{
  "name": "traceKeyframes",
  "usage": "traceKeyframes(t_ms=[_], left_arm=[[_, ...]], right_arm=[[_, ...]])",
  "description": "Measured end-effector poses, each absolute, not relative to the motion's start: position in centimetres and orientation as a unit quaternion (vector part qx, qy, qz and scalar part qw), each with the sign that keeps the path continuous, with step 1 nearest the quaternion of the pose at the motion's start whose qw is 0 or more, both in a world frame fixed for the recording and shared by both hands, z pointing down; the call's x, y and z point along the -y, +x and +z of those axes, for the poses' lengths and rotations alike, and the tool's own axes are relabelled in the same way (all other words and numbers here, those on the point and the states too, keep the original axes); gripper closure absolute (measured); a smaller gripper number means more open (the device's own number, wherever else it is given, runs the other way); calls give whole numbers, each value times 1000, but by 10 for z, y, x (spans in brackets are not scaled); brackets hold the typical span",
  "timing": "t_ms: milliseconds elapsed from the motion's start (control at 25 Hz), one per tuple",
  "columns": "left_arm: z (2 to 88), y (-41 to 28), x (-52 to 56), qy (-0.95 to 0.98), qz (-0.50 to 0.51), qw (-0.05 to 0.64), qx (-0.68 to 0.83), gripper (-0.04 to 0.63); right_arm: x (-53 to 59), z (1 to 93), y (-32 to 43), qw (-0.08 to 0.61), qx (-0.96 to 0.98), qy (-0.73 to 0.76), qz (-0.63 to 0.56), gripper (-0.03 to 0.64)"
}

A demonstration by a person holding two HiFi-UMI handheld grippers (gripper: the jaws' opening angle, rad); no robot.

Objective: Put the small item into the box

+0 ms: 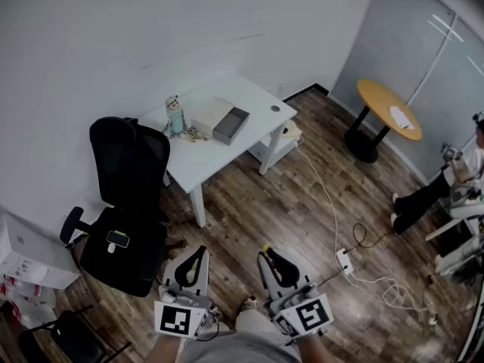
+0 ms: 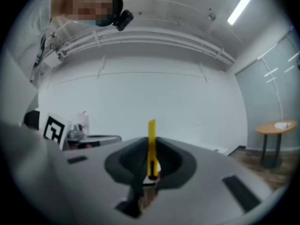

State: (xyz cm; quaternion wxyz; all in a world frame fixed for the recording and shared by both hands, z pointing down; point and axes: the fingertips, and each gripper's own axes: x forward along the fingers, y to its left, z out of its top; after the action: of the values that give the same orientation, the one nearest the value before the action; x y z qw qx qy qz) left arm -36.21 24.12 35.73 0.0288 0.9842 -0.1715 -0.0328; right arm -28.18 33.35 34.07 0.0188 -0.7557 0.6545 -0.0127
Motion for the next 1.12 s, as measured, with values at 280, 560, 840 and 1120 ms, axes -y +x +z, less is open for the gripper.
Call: traceKeyframes(t_ms=[280,560,840,1120], left_arm=[[360,-351,-271,985,-15,10,171,565],[357,-326,-303,986,-11,-7,166,565],[359,-301,-320,984,-6,-8,177,565],[359,-273,-347,983,-14,-19,183,565]], right_arm=[[-357,341,-260,27,-657,-753,-20,538],[-384,340,-235,37,-657,-753,-21,539],[-414,346,-207,38,-652,-757,-21,538],[-443,348,-173,48,-654,-755,-21,538]])
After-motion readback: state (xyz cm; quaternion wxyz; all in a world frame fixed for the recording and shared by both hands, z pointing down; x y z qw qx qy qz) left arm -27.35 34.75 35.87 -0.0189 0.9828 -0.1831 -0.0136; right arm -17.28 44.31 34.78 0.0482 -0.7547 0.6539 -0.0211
